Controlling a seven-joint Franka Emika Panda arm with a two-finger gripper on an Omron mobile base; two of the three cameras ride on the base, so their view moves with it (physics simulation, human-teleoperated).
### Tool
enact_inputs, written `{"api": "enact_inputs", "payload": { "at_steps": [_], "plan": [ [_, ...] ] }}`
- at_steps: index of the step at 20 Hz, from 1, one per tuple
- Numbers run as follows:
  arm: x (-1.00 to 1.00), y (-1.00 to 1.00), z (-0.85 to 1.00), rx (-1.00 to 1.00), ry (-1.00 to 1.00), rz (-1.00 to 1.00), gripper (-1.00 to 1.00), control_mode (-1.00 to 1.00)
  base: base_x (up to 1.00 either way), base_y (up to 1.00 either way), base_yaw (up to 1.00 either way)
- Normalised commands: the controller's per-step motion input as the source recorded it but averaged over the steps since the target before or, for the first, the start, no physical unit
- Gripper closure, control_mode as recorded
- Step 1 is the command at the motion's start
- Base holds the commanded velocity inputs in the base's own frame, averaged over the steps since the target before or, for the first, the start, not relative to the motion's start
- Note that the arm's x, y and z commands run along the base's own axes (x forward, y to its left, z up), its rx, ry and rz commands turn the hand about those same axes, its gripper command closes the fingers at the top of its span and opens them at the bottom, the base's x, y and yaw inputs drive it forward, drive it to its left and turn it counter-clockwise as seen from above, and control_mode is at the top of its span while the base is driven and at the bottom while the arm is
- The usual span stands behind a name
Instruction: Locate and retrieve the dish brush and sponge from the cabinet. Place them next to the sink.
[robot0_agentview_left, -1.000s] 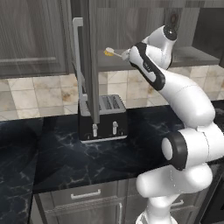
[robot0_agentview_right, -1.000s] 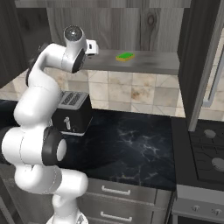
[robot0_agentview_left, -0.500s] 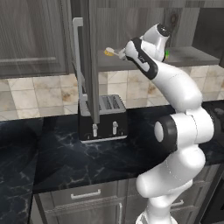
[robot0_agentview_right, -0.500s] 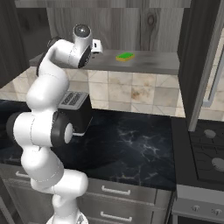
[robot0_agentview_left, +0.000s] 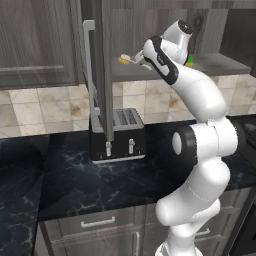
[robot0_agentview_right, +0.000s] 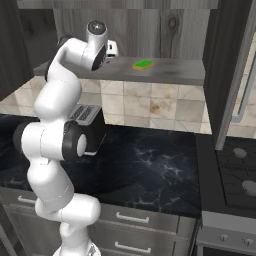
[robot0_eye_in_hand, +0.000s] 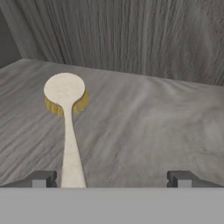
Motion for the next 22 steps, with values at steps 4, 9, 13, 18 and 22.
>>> {"api": "enact_inputs", "payload": {
  "at_steps": [4, 9, 13, 18, 22],
  "plan": [
    [0.0, 0.1, 0.0, 0.0, -0.02, 0.0, -1.0, -1.0, 0.0, 0.0, 0.0],
    [0.0, 0.14, 0.0, 0.0, -0.03, 0.0, -1.0, -1.0, 0.0, 0.0, 0.0],
    [0.0, 0.17, -0.02, 0.0, -0.01, 0.0, -1.0, -1.0, 0.0, 0.0, 0.0],
    [0.0, 0.15, -0.11, 0.0, 0.0, 0.0, -1.0, -1.0, 0.0, 0.0, 0.0],
    [0.0, 0.13, -0.14, 0.0, 0.0, 0.0, -1.0, -1.0, 0.0, 0.0, 0.0]
  ]
}}
